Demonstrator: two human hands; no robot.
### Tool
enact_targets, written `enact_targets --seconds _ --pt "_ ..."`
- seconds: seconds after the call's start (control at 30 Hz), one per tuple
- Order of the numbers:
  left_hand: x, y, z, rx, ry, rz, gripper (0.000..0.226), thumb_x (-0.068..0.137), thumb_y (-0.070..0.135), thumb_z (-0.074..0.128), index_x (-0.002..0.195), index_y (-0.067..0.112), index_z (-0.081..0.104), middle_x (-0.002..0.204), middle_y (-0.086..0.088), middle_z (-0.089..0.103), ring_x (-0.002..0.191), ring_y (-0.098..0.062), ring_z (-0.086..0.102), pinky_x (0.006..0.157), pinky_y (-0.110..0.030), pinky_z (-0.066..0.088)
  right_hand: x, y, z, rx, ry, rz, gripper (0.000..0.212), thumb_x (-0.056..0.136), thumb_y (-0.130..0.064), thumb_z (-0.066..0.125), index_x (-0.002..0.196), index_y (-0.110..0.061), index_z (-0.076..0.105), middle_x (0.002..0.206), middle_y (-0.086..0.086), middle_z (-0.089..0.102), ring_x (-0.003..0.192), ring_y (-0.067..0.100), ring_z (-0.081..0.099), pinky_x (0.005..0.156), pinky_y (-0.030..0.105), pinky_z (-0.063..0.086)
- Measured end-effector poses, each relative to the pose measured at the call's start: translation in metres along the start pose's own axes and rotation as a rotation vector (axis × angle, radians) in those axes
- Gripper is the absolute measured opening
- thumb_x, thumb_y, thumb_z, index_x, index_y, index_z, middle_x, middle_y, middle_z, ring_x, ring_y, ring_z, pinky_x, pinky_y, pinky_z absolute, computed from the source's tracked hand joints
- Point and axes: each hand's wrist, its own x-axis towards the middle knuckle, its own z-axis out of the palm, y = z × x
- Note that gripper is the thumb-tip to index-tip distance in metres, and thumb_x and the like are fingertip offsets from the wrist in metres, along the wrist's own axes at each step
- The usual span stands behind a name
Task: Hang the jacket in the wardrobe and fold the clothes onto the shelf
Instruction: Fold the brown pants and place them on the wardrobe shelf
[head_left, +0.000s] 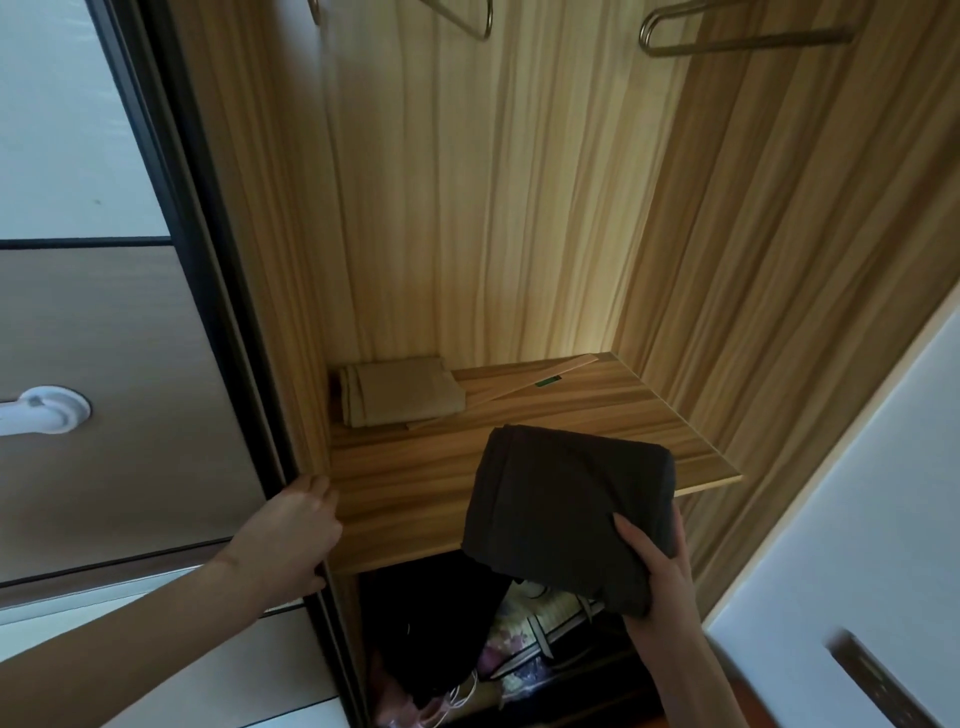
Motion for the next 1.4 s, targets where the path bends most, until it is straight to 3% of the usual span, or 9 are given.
enact_targets --seconds 0.13,0.23,0.3,0.43,0.7,0.87,0.97,1.13,1.4 --pt "0.013 0.035 -0.002 -0.564 0.437 -0.047 0.076 0.084 0.084 0.047 0.124 0.023 0.07 0.131 0.001 0.062 0.121 -0.022 0.056 0.107 -0.036 0.042 0.003 -0.006 0.0 -0.018 0.009 0.006 0.069 0.081 -0.007 0.075 0.141 -0.039 0.06 0.133 0.005 0.071 0.113 0.026 0.073 0.076 0.035 0.064" --pt "0.035 0.071 -0.017 -1.706 -0.065 -0.035 0.104 0.072 0.093 0.059 0.155 0.037 0.033 0.152 0.016 0.046 0.139 -0.008 0.045 0.119 -0.036 0.038 0.01 -0.011 0.002 -0.047 -0.009 0.008 0.069 0.082 -0.007 0.075 0.142 -0.037 0.059 0.135 0.006 0.07 0.115 0.027 0.072 0.077 0.035 0.063" --pt "0.05 0.09 -0.035 -2.362 -0.513 0.034 0.103 0.07 0.085 0.071 0.153 0.034 0.035 0.147 0.001 0.06 0.136 -0.019 0.057 0.117 -0.043 0.043 0.017 -0.015 0.003 -0.075 -0.036 0.016 0.067 0.084 -0.005 0.074 0.142 -0.036 0.059 0.136 0.007 0.069 0.119 0.029 0.07 0.079 0.035 0.063" --pt "0.083 0.111 -0.064 -3.034 -0.553 -0.127 0.059 0.088 0.049 0.073 0.135 0.017 0.06 0.132 -0.021 0.069 0.125 -0.042 0.064 0.116 -0.057 0.042 0.035 -0.027 0.004 -0.124 -0.117 0.077 0.063 0.086 -0.001 0.071 0.14 -0.033 0.061 0.13 0.009 0.072 0.114 0.03 0.072 0.076 0.035 0.063" --pt "0.152 0.116 -0.076 -2.832 -0.037 -0.538 0.058 0.078 0.041 0.085 0.13 0.021 0.067 0.115 -0.005 0.078 0.111 -0.028 0.071 0.087 -0.043 0.059 0.105 -0.04 -0.007 -0.426 -0.113 0.115 0.069 0.079 -0.015 0.086 0.137 -0.04 0.058 0.118 -0.003 0.077 0.109 0.023 0.074 0.096 0.05 0.06" --pt "0.2 0.121 -0.071 -2.671 0.167 -0.695 0.062 0.079 0.047 0.085 0.135 0.032 0.062 0.123 0.003 0.071 0.113 -0.022 0.066 0.106 -0.047 0.051 0.179 -0.023 -0.015 -0.61 -0.062 0.067 0.081 0.086 -0.025 0.085 0.153 -0.026 0.039 0.134 0.003 0.063 0.112 0.019 0.066 0.097 0.04 0.057" --pt "0.225 0.13 -0.069 -2.622 0.283 -0.735 0.056 0.087 0.045 0.079 0.138 0.033 0.06 0.121 0.007 0.067 0.111 -0.018 0.063 0.102 -0.037 0.05 0.219 -0.012 -0.021 -0.675 -0.065 0.052 0.079 0.089 -0.031 0.081 0.153 -0.023 0.036 0.138 0.004 0.057 0.112 0.019 0.059 0.096 0.036 0.05" --pt "0.257 0.151 -0.052 -2.535 0.299 -0.805 0.058 0.09 0.045 0.077 0.143 0.033 0.056 0.128 0.004 0.066 0.116 -0.02 0.062 0.101 -0.037 0.051 0.277 0.012 -0.043 -0.78 -0.101 0.094 0.072 0.086 -0.04 0.084 0.147 -0.021 0.051 0.135 0.002 0.062 0.103 0.007 0.063 0.073 0.018 0.052" --pt "0.299 0.165 -0.022 -2.162 0.222 -0.826 0.058 0.092 0.048 0.073 0.142 0.022 0.058 0.13 0.0 0.068 0.122 -0.026 0.065 0.106 -0.046 0.053 0.322 0.043 -0.057 -1.024 -0.25 0.072 0.062 0.098 -0.035 0.071 0.152 -0.016 0.049 0.14 0.004 0.061 0.132 0.024 0.058 0.111 0.04 0.047"
